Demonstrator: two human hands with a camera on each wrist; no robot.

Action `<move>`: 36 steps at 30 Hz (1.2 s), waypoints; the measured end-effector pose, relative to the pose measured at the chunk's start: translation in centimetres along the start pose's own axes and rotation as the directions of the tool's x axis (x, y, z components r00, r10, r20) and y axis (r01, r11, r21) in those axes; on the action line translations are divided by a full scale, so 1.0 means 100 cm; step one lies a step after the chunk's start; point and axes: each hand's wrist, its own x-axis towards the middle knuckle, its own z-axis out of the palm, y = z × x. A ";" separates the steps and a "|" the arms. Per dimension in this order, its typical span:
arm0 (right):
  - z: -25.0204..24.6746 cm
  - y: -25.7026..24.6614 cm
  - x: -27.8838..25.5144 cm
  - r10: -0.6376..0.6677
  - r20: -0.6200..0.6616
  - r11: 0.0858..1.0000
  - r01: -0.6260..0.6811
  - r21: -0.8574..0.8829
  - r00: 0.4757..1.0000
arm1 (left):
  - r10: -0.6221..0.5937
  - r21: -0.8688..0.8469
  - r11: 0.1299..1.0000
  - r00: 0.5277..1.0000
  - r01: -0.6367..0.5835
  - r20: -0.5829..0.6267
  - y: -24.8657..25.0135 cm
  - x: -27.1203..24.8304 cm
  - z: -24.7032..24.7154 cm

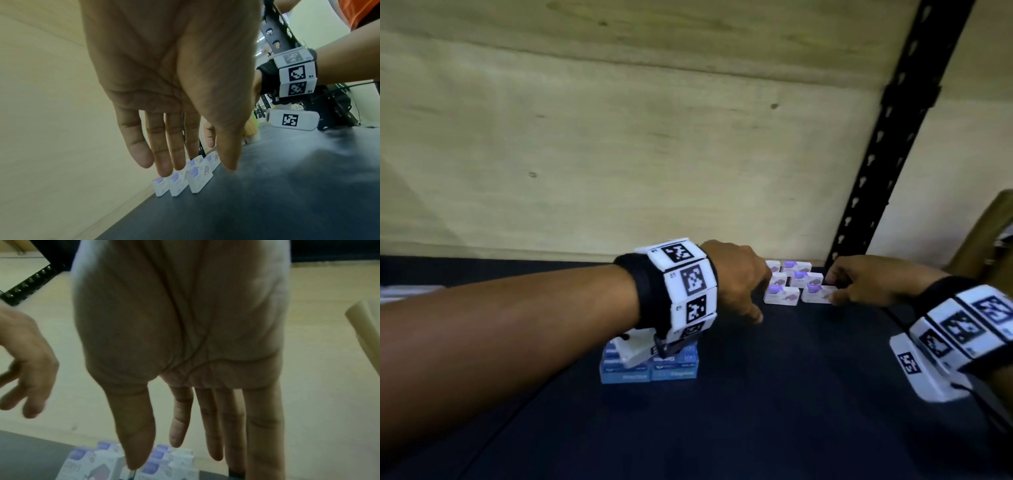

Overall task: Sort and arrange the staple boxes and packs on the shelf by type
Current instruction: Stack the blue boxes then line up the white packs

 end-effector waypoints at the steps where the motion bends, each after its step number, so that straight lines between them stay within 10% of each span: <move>1: 0.003 0.003 0.002 0.008 0.005 1.000 -0.008 -0.005 1.000 | -0.004 0.018 1.000 1.000 0.005 -0.015 0.003 0.008 0.000; 22: 0.013 0.022 0.035 -0.017 0.032 0.997 0.020 -0.081 0.999 | -0.046 0.151 0.988 0.997 0.037 0.058 0.029 0.087 0.001; 36: 0.015 0.015 0.005 -0.074 0.014 0.997 0.074 -0.015 0.997 | 0.013 -0.009 1.000 1.000 -0.013 0.010 0.041 0.020 0.002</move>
